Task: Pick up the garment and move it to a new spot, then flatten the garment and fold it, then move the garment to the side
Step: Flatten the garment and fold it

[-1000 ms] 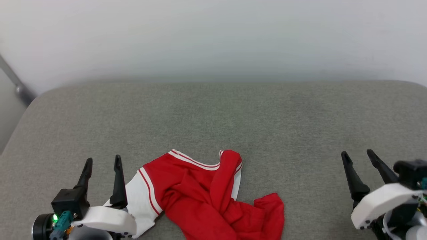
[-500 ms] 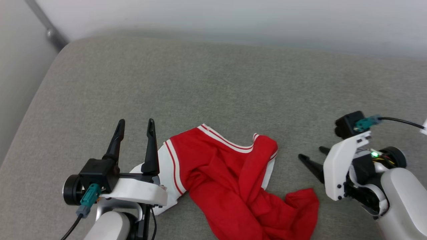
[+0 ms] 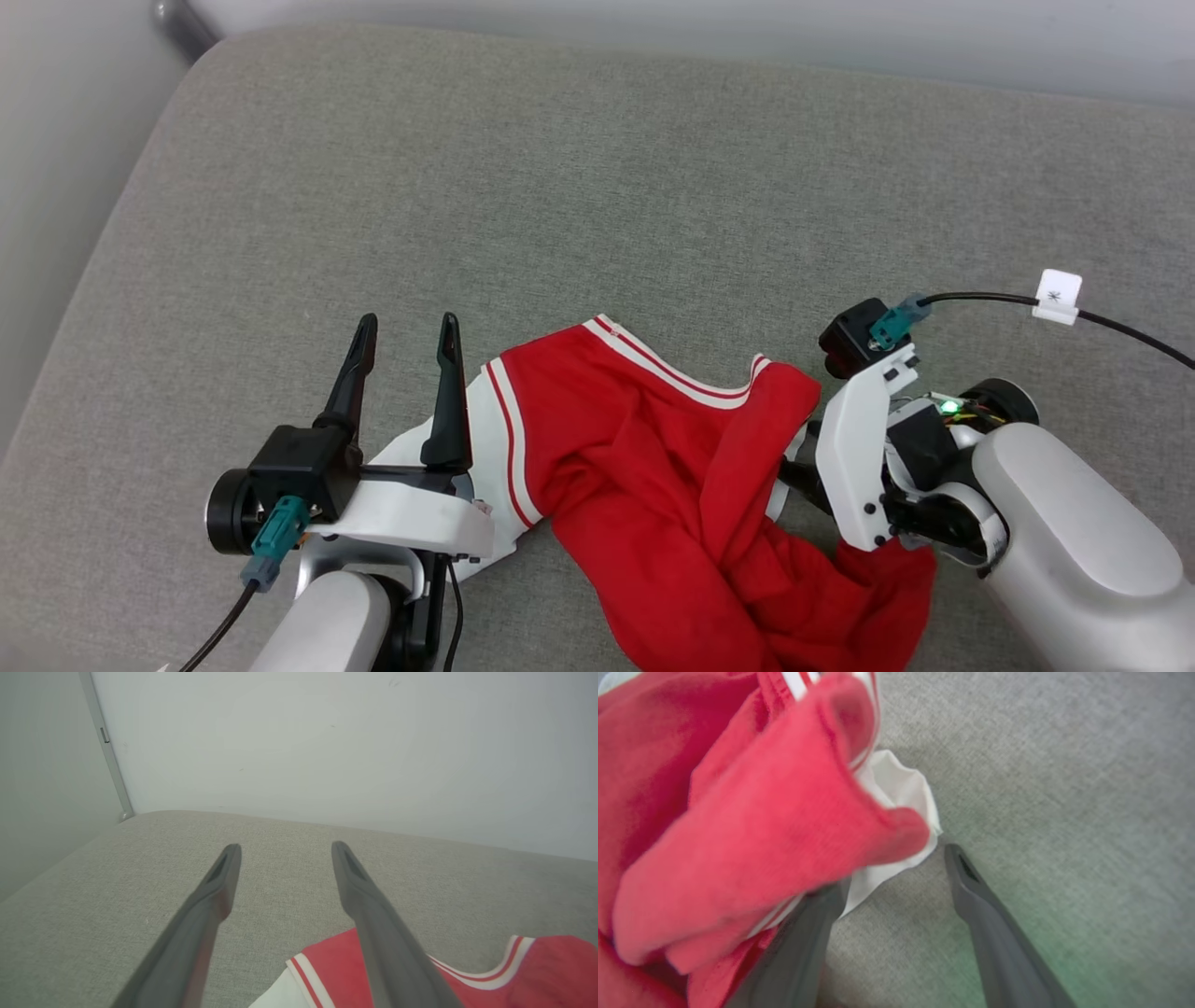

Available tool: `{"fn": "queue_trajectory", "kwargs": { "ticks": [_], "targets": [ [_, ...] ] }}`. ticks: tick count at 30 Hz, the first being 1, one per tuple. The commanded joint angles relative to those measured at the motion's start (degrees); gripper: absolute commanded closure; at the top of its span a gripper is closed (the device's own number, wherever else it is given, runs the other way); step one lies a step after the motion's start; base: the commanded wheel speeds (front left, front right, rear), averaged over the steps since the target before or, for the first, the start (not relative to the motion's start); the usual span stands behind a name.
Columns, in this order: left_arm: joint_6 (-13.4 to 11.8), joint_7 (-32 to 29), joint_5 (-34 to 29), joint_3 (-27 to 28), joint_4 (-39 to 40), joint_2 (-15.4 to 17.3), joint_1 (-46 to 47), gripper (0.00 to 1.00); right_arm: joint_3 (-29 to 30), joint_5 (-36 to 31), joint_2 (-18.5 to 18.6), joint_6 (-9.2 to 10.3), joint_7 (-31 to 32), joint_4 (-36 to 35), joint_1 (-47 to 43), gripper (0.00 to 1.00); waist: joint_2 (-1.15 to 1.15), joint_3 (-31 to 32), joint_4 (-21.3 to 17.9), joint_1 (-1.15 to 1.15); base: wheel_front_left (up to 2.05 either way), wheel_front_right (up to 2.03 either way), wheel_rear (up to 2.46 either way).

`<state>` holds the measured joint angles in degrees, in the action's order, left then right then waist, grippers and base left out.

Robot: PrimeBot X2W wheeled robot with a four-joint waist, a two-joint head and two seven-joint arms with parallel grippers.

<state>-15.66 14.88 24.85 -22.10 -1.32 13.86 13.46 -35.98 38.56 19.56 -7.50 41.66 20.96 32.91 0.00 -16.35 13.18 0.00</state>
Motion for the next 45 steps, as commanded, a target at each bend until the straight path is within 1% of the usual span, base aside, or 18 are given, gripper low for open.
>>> {"fn": "queue_trajectory", "kwargs": {
  "ticks": [1, 2, 4, 11, 13, 14, 17, 23, 27, 28, 32, 35, 36, 37, 38, 40, 41, 45],
  "targets": [
    [0.12, 0.29, -0.27, -0.01, -0.21, -0.29, 0.5, 0.0, -2.53, 1.14, -0.7, 0.02, 1.84, 3.07, -2.97, 0.16, 0.0, -0.07, -0.19, 0.0, 0.0, 0.0, 0.0],
    [0.26, 0.32, -0.39, 0.07, -0.38, -0.44, 0.46, 0.0, -3.33, 1.77, -1.06, 0.01, 1.85, 3.72, -3.06, 0.53, 0.0, -0.09, -0.3, 0.0, 0.0, 0.0, 0.0],
    [0.43, 0.37, -0.43, 0.3, -0.72, -0.67, 0.33, 0.0, -4.73, 2.88, -1.39, 0.0, 1.19, 4.55, -2.7, 1.0, 0.0, 0.03, -0.61, 0.0, 0.0, 0.0, 0.0],
    [1.01, 0.42, -0.9, 1.13, -1.65, -0.5, -0.46, 0.0, -4.68, 4.53, 0.81, 0.02, -5.94, 2.43, 2.81, 1.0, 0.0, 2.1, -2.23, 0.0, 0.0, 0.0, 0.0],
    [1.01, 0.42, -0.94, 1.39, -1.75, -0.2, -0.9, 0.0, -3.85, 4.01, 2.38, 0.02, -8.04, 1.44, 4.26, 1.0, 0.0, 2.92, -2.89, 0.0, 0.0, 0.0, 0.0],
    [1.12, 0.37, -0.85, 1.73, -1.91, 0.32, -1.37, 0.0, -2.33, 4.36, 4.23, 0.02, -9.79, -0.54, 4.2, 1.0, 0.0, 4.2, -4.15, 0.0, 0.0, 0.0, 0.0],
    [1.0, 0.32, -0.59, 2.26, -1.93, 0.89, -1.93, 0.0, 0.38, 3.64, 7.66, 0.03, -9.94, -2.8, 3.77, 1.0, 0.0, 5.44, -5.71, 0.0, 0.0, 0.0, 0.0],
    [0.71, -0.14, -0.02, 3.12, -1.27, 2.32, -3.74, 0.0, 10.43, 1.0, 14.31, 0.02, -6.91, -8.07, 0.17, 1.0, 0.0, 7.19, -9.72, 0.0, 0.0, 0.0, 0.0],
    [0.44, -0.85, 0.21, 3.53, -0.52, 3.2, -4.74, 0.0, 21.14, -1.44, 16.3, 0.03, -2.98, -10.56, -5.01, 1.0, 0.0, 7.3, -12.22, 0.0, 0.0, 0.0, 0.0],
    [0.28, -1.03, 0.25, 3.58, -0.27, 3.34, -4.81, 0.0, 24.01, -2.44, 16.34, 0.03, -1.86, -10.81, -6.69, 1.0, 0.0, 7.13, -12.74, 0.0, 0.0, 0.0, 0.0],
    [0.09, -1.87, 0.29, 3.5, 0.43, 3.82, -4.55, 0.0, 33.5, -5.48, 13.01, 0.02, 1.43, -10.27, -14.35, 1.0, 0.0, 6.2, -14.33, 0.0, 0.0, 0.0, 0.0],
    [0.15, -2.36, 0.46, 3.4, 0.42, 4.06, -4.03, 0.0, 39.54, -8.97, 9.13, 0.03, 0.24, -6.85, -18.42, 1.0, 0.0, 5.23, -15.33, 0.0, 0.0, 0.0, 0.0],
    [0.15, -2.36, 0.46, 3.4, 0.42, 4.06, -4.03, 0.0, 39.54, -8.97, 9.13, 0.03, 0.24, -6.85, -18.42, 1.0, 0.0, 5.23, -15.33, 0.0, 0.0, 0.0, 0.0],
    [0.24, -2.54, 0.56, 3.39, 0.13, 4.09, -3.96, 0.0, 41.09, -9.77, 7.32, 0.03, -0.97, -5.29, -19.26, 1.0, 0.0, 5.02, -15.65, 0.0, 0.0, 0.0, 0.0],
    [0.2, -2.51, 0.61, 3.48, -0.1, 4.1, -3.97, 0.0, 42.55, -10.73, 5.35, 0.02, -2.82, -3.88, -19.51, 0.91, 0.0, 4.86, -16.03, 0.0, 0.0, 0.0, 0.0],
    [0.05, -2.66, 1.06, 3.95, -0.76, 4.45, -4.25, 0.0, 44.09, -12.31, 2.28, 0.02, -6.62, -0.87, -19.75, 0.53, 0.0, 4.57, -16.89, 0.0, 0.0, 0.0, 0.0],
    [-0.01, -2.64, 1.08, 4.25, -1.07, 4.66, -4.43, 0.0, 44.67, -13.24, 1.47, 0.02, -9.18, 0.05, -19.33, 0.0, 0.0, 4.55, -17.34, 0.0, 0.0, 0.0, 0.0],
    [-0.2, -2.55, 2.02, 5.3, -2.04, 5.29, -5.81, 0.0, 45.14, -14.97, -0.85, 0.02, -18.15, 1.24, -18.31, 0.0, 0.0, 5.45, -19.12, 0.0, 0.0, 0.0, 0.0]
  ]
}}
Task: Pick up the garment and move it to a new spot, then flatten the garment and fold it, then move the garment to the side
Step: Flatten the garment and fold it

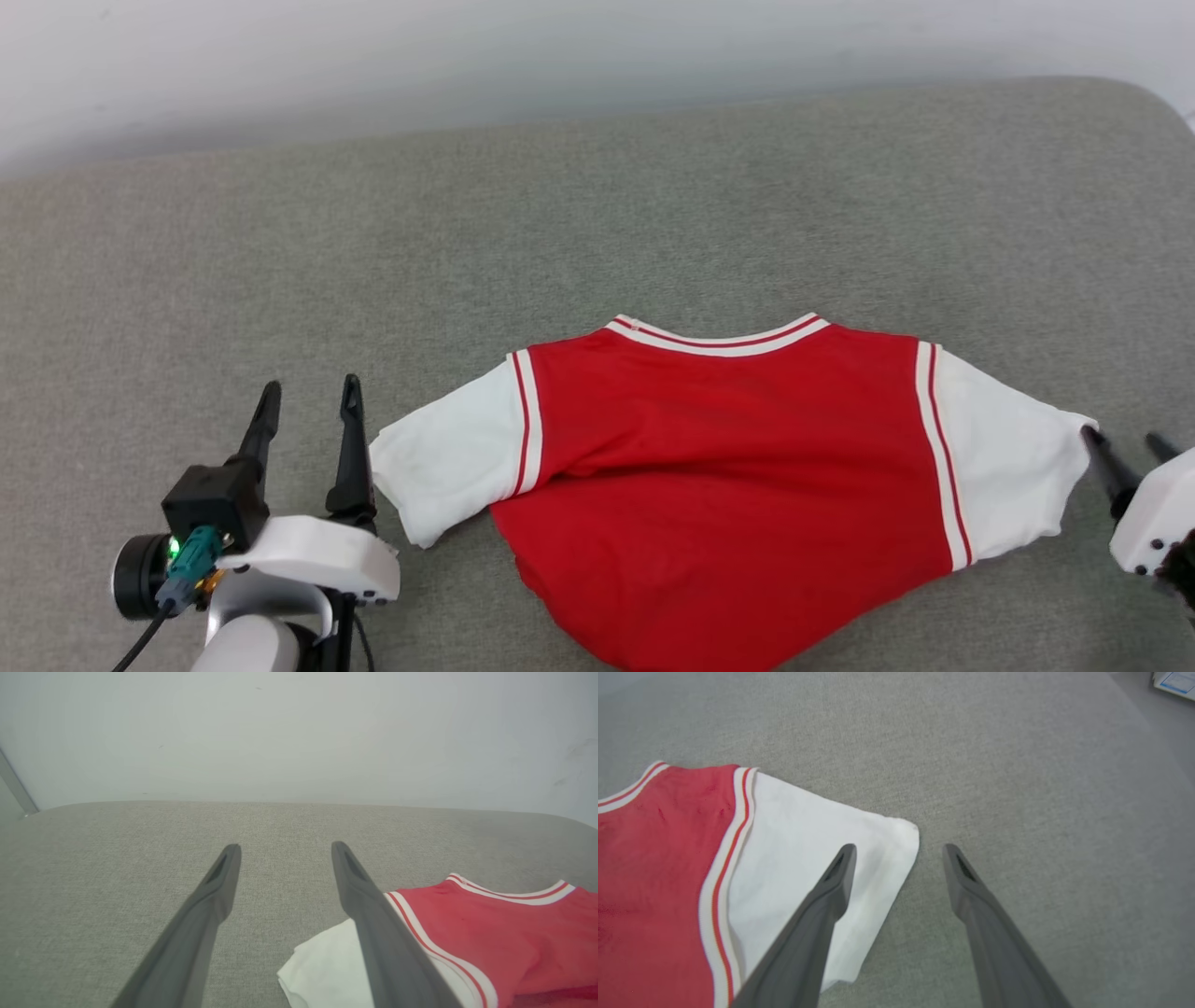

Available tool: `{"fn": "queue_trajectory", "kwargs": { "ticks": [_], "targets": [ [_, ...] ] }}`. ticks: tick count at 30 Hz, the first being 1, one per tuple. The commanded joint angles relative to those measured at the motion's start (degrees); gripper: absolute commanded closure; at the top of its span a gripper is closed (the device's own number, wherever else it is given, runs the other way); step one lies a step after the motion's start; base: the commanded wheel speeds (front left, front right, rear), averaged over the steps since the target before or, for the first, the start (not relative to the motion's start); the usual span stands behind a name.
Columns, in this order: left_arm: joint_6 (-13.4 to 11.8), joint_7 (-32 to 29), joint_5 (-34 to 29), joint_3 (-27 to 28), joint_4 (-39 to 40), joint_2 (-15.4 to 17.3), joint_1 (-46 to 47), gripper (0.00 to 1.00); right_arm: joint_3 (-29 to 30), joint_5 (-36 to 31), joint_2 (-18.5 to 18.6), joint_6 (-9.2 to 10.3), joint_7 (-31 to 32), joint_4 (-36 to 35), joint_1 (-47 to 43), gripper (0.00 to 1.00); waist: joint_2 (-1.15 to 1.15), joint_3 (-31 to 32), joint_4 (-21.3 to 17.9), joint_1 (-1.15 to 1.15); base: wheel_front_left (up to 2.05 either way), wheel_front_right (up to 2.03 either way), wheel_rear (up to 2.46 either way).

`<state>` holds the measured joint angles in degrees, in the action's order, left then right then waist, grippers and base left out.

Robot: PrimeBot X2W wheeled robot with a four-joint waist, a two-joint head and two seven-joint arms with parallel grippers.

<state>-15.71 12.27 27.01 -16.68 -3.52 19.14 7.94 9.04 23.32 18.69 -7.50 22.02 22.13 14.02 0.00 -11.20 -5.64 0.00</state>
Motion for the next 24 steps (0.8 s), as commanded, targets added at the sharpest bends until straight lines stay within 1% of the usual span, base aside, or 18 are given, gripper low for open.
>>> {"fn": "queue_trajectory", "kwargs": {
  "ticks": [1, 6, 10, 16, 19, 22, 24],
  "targets": [
    [-0.24, 0.06, 0.03, 0.11, -0.03, 0.27, -0.8, 0.0, 0.42, -0.68, 0.17, 0.02, -1.34, -0.34, 0.72, 0.0, 0.0, 0.72, -0.69, 0.0, 0.0, 0.0, 0.0],
    [-0.46, -0.37, 1.48, 1.38, -0.47, 1.18, -2.72, 0.0, 1.31, -5.29, -0.57, 0.02, -14.7, -4.34, 0.38, 0.0, 0.0, 3.02, -1.9, 0.0, 0.0, 0.0, 0.0],
    [-0.09, -1.83, 2.7, 2.01, -0.7, 2.03, -3.82, 0.0, -0.83, -8.9, -2.09, 0.02, -20.39, -10.41, -2.49, 0.0, 0.0, 5.13, -2.52, 0.0, 0.0, 0.0, 0.0],
    [1.38, -6.05, 4.95, 2.45, -1.42, 4.11, -3.45, 0.0, -6.42, -10.61, -4.7, 0.02, -22.9, -19.95, -7.67, 0.0, 0.0, 7.79, -3.47, 0.0, 0.0, 0.0, 0.0],
    [2.19, -8.53, 5.88, 2.4, -1.88, 5.24, -2.6, 0.0, -9.02, -10.88, -5.77, 0.02, -22.24, -23.49, -10.38, 0.0, 0.0, 8.72, -4.02, 0.0, 0.0, 0.0, 0.0],
    [3.11, -11.32, 7.01, 2.35, -2.28, 6.36, -2.22, 0.0, -10.4, -10.79, -7.15, 0.02, -21.62, -26.24, -12.43, 0.0, 0.0, 9.63, -4.77, 0.0, 0.0, 0.0, 0.0],
    [3.96, -14.45, 7.77, 1.7, -2.23, 7.47, -1.32, 0.0, -11.01, -10.56, -8.05, 0.02, -20.95, -27.59, -13.88, 0.0, 0.0, 9.86, -5.19, 0.0, 0.0, 0.0, 0.0]
  ]
}}
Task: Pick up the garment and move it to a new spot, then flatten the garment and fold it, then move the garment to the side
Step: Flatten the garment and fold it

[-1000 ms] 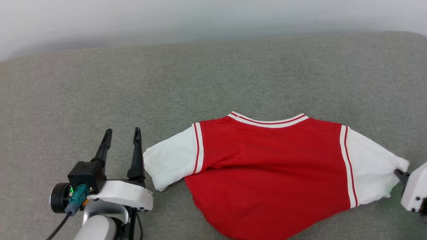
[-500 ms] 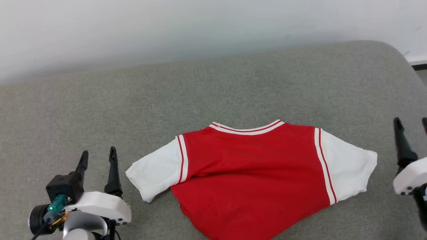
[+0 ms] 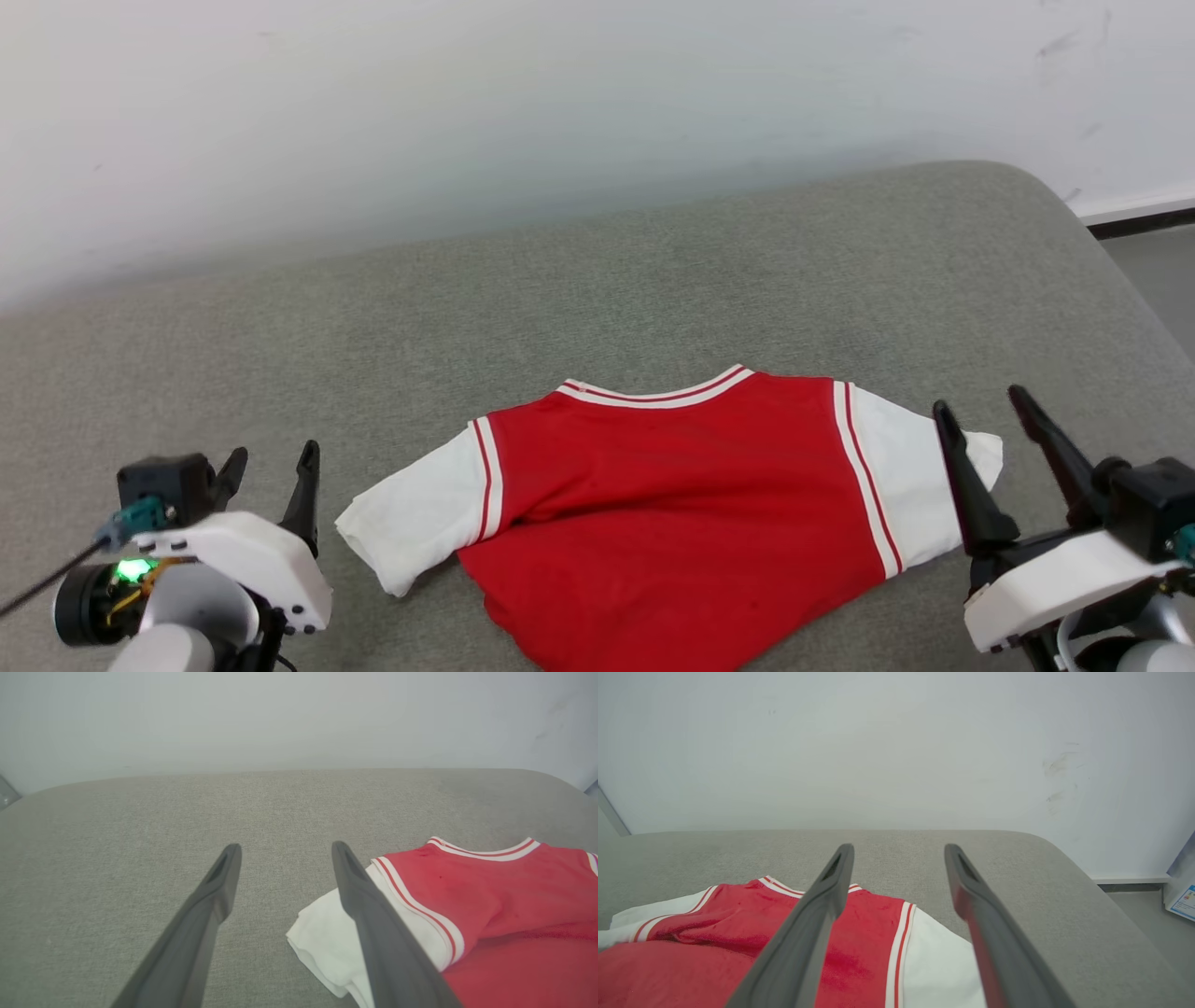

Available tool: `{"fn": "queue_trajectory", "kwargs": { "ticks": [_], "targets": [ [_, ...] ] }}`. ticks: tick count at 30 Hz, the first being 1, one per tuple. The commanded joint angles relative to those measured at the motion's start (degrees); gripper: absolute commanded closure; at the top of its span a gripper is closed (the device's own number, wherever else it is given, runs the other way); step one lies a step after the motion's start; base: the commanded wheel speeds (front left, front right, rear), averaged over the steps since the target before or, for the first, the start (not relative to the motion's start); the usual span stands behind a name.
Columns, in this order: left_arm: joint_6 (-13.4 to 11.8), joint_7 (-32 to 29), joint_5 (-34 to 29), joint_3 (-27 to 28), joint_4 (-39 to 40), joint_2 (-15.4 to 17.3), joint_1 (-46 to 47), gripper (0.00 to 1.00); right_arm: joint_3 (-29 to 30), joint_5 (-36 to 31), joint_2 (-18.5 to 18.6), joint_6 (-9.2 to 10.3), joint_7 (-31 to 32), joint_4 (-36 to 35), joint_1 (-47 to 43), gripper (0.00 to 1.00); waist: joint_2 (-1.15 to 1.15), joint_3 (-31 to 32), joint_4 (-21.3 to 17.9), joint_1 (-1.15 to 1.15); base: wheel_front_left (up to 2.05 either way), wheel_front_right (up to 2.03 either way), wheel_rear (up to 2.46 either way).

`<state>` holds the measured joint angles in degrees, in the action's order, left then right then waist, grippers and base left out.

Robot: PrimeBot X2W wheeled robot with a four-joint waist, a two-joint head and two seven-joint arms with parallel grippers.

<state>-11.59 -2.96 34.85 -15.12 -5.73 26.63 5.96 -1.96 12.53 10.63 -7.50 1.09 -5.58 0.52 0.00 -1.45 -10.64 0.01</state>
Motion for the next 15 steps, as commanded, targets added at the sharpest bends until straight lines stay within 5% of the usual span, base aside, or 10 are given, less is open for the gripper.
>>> {"fn": "queue_trajectory", "kwargs": {
  "ticks": [1, 10, 15],
  "targets": [
    [0.44, -1.38, 0.29, -0.38, 0.07, 0.71, 1.23, 0.0, -0.19, 0.2, -0.34, 0.02, 0.04, -0.6, -0.92, 0.0, 0.0, 0.07, -0.42, -0.01, 0.0, 0.0, 0.0],
    [7.15, -27.25, 4.07, -6.6, -2.84, 7.92, 11.16, 0.0, -1.81, 0.73, -1.46, 0.02, 0.97, -2.7, -0.5, 0.0, 0.0, -3.76, -3.03, -0.01, 0.0, 0.0, 0.0],
    [8.76, -38.22, 5.47, -9.55, -5.68, 9.62, 14.91, 0.0, -2.26, 1.15, -1.69, 0.02, -0.01, -1.85, 1.22, 0.0, 0.0, -6.81, -4.69, -0.01, 0.0, 0.0, 0.0]
  ]
}}
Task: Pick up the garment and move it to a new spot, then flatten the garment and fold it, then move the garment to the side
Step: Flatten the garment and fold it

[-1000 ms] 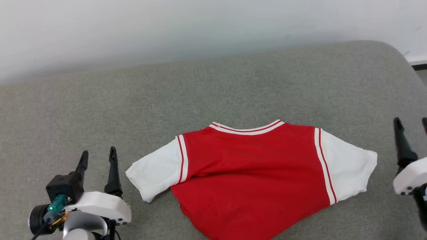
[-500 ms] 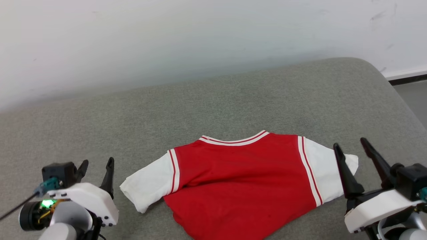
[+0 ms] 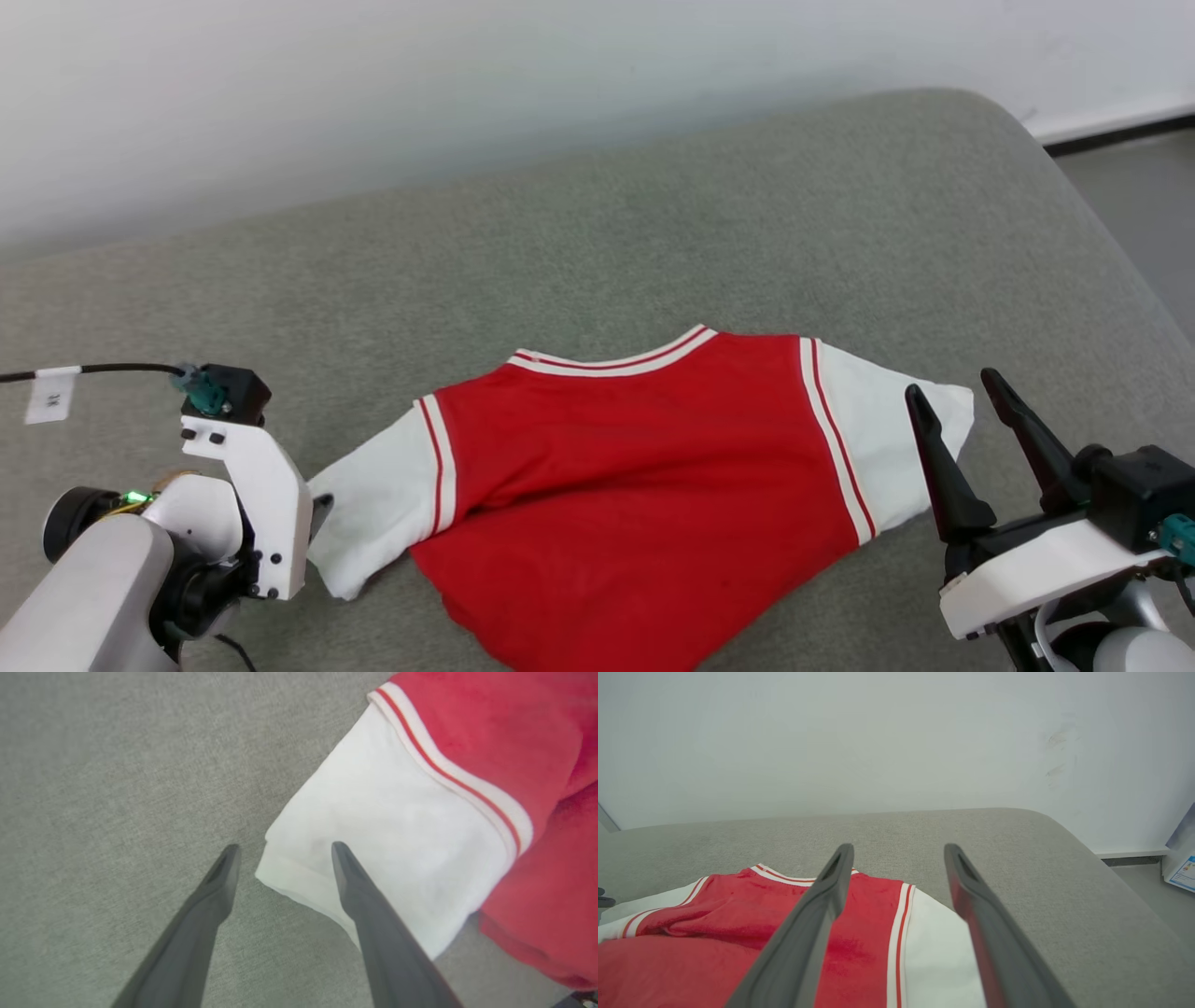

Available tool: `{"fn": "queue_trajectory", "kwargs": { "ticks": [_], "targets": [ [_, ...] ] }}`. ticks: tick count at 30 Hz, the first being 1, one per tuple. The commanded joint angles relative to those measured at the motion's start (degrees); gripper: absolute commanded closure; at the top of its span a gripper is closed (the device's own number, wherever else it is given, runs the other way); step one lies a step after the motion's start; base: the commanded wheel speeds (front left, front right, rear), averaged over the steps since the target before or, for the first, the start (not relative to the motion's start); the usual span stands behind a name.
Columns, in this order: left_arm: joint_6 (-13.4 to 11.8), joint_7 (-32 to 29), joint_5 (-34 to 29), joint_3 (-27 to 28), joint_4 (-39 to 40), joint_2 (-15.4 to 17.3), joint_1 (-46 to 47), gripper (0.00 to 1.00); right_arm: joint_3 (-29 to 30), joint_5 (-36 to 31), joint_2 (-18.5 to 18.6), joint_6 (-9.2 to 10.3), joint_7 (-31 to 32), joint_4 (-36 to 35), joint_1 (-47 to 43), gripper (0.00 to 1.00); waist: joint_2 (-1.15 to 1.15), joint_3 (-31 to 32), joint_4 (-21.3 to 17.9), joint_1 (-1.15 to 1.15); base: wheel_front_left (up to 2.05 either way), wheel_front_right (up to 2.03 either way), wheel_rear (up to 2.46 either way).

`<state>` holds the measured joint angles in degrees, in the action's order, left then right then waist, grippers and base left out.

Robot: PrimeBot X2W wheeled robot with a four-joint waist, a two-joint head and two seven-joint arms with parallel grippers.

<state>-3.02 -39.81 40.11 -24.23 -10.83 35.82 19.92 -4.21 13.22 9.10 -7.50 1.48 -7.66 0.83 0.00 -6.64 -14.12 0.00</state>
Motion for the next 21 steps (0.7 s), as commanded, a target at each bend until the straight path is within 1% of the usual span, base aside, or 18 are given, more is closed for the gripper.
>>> {"fn": "queue_trajectory", "kwargs": {
  "ticks": [1, 3, 7, 8, 10, 11, 13, 16, 18, 21],
  "targets": [
    [0.1, -3.13, 0.47, -0.81, -1.34, 0.59, 1.17, 0.0, -0.21, 0.46, -0.25, 0.02, -0.56, 0.52, 1.19, 0.0, 0.0, -2.12, -1.54, 0.0, 0.0, 0.0, 0.0],
    [-0.15, -5.7, 0.08, -1.83, -2.51, 0.95, 1.81, 0.0, -0.37, 0.77, -0.33, 0.02, -0.89, 1.33, 1.71, 0.0, 0.0, -3.03, -2.12, 0.0, 0.0, 0.0, 0.0],
    [-0.39, -7.96, 0.56, -3.28, -5.44, -0.71, 1.73, 0.0, -0.78, 1.37, 0.16, 0.02, -1.96, 2.25, 2.68, 0.0, 0.0, -4.66, -2.81, 0.0, 0.0, 0.0, 0.0],
    [-0.36, -8.36, 0.96, -3.79, -6.26, -1.34, 1.24, 0.12, -0.79, 1.41, 0.31, 0.02, -2.19, 2.47, 2.91, 0.0, 0.0, -4.85, -2.91, 0.0, 0.0, 0.0, 0.0],
    [-0.07, -8.24, 1.84, -4.35, -7.39, -3.26, 0.47, 0.98, -0.77, 1.73, 0.51, 0.02, -2.36, 3.02, 3.19, 0.0, 0.0, -5.12, -3.03, 0.0, 0.0, 0.0, 0.0],
    [0.1, -8.24, 2.11, -4.77, -7.81, -4.03, 0.07, 1.0, -0.67, 1.87, 0.63, 0.02, -2.39, 3.18, 3.43, 0.0, 0.0, -5.16, -3.01, 0.0, 0.0, 0.0, 0.0],
    [0.44, -7.6, 2.8, -5.19, -8.07, -5.42, -0.55, 1.0, -0.2, 2.14, 0.89, 0.02, -2.34, 3.39, 3.77, 0.0, 0.0, -5.07, -2.8, 0.0, 0.0, 0.0, 0.0],
    [0.4, -4.79, 1.87, -5.11, -7.79, -5.99, -0.54, 1.0, 0.44, 3.16, 1.31, 0.02, -0.91, 3.89, 3.47, 0.0, 0.0, -4.51, -1.98, 0.0, 0.0, 0.0, 0.0],
    [-0.08, -2.12, 0.6, -4.86, -7.46, -6.02, -0.34, 1.0, 0.56, 4.38, 2.29, 0.02, 0.81, 4.18, 3.31, 0.0, 0.0, -3.96, -1.4, 0.0, 0.0, 0.0, 0.0],
    [-1.57, 2.94, -1.43, -3.79, -6.25, -5.92, 0.0, 1.0, 2.08, 6.74, 3.35, 0.02, 3.99, 5.03, 2.96, 0.0, 0.0, -3.11, -0.4, 0.0, 0.0, 0.0, 0.0]
  ]
}}
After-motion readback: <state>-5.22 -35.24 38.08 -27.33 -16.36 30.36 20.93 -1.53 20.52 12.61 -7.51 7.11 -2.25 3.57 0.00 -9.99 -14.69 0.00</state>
